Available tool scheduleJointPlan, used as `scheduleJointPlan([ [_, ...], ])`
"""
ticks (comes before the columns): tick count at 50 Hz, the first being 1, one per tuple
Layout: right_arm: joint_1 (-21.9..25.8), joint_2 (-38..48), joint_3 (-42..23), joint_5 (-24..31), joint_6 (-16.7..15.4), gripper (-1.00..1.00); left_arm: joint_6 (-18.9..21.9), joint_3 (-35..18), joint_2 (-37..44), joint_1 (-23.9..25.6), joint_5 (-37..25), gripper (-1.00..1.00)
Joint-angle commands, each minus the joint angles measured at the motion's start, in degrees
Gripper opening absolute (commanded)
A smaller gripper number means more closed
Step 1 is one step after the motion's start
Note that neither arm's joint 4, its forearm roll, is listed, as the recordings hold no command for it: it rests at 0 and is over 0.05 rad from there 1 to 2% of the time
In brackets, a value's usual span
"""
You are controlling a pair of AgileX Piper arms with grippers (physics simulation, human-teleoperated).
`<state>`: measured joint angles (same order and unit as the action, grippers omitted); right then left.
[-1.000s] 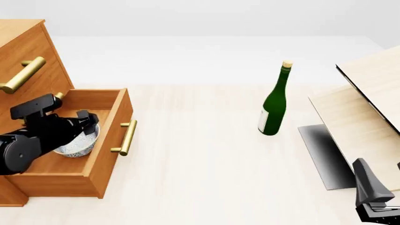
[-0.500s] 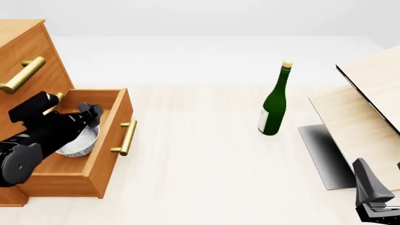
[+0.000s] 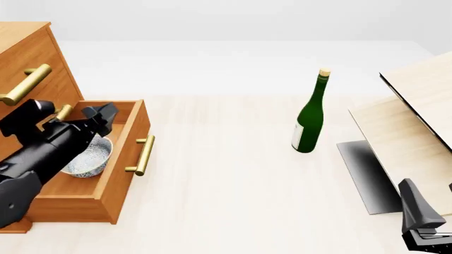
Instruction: Put the bowl in the bottom drawer of the cabinet.
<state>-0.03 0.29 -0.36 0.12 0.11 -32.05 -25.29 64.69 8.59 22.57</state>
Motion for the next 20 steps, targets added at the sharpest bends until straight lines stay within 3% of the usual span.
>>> scheduleJointPlan([
  [1,0.0,0.0,0.0,0.0,-0.01,1.0,0.52,1.45,-6.57,1.29,0.42,1.0],
  [7,0.0,0.0,0.0,0.0,0.0,1.0,1.39,1.48,-8.76,1.6,-0.09,1.0],
  [20,0.01,0.01,0.0,0.0,0.01,1.0,2.63,3.65,-9.33,2.56,6.36,1.0],
])
